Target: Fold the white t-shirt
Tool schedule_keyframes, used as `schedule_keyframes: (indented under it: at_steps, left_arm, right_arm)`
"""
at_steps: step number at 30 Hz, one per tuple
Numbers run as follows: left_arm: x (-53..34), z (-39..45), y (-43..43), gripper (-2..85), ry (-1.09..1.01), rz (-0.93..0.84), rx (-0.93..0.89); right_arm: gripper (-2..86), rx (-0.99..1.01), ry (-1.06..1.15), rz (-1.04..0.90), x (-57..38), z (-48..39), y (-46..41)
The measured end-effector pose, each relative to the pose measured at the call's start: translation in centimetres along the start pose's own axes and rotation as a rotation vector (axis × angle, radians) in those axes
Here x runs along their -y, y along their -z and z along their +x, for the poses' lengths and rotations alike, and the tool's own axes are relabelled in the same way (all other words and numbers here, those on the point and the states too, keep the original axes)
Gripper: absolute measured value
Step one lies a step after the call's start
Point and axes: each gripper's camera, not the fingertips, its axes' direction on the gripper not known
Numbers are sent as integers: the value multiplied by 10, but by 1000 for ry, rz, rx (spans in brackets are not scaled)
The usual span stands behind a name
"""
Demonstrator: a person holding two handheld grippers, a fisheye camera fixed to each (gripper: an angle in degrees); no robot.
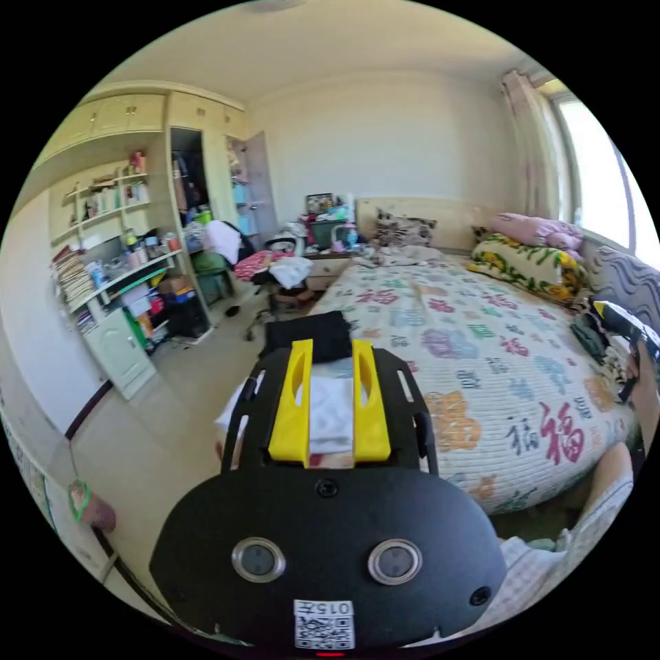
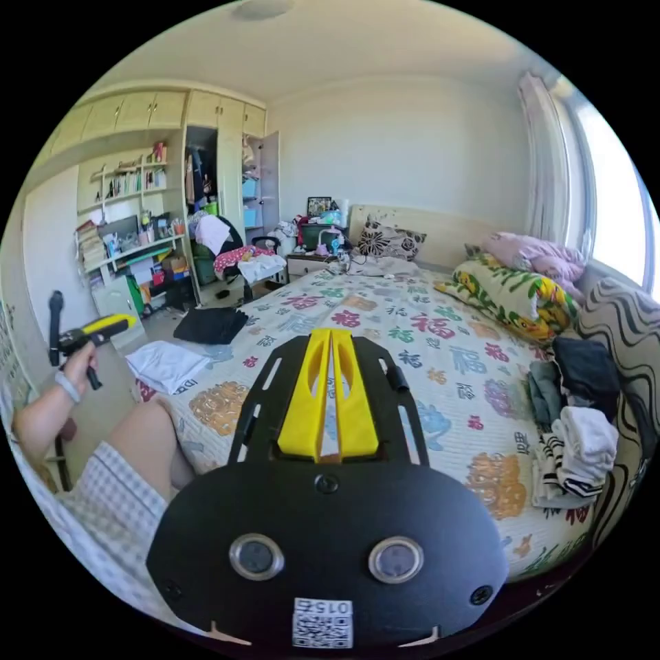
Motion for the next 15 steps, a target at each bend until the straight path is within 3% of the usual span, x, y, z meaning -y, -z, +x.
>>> schedule_keyframes:
  at_steps: [3, 6, 11, 15]
  left_arm:
    - [-27, -64, 4, 111, 104, -67, 4]
    - [-49, -109, -6, 113, 169, -131, -41]
    - [-72, -175, -38, 114, 305, -265, -99]
    - [-83, -209, -54, 118, 381, -346, -149]
  right_arm:
    - [-8, -31, 111, 60, -15, -105, -39]
    - [-3, 105, 230, 31, -20, -191, -82]
    - [76, 358, 466, -195, -31, -310, -169]
    - [92, 552, 693, -489, -58, -403, -244]
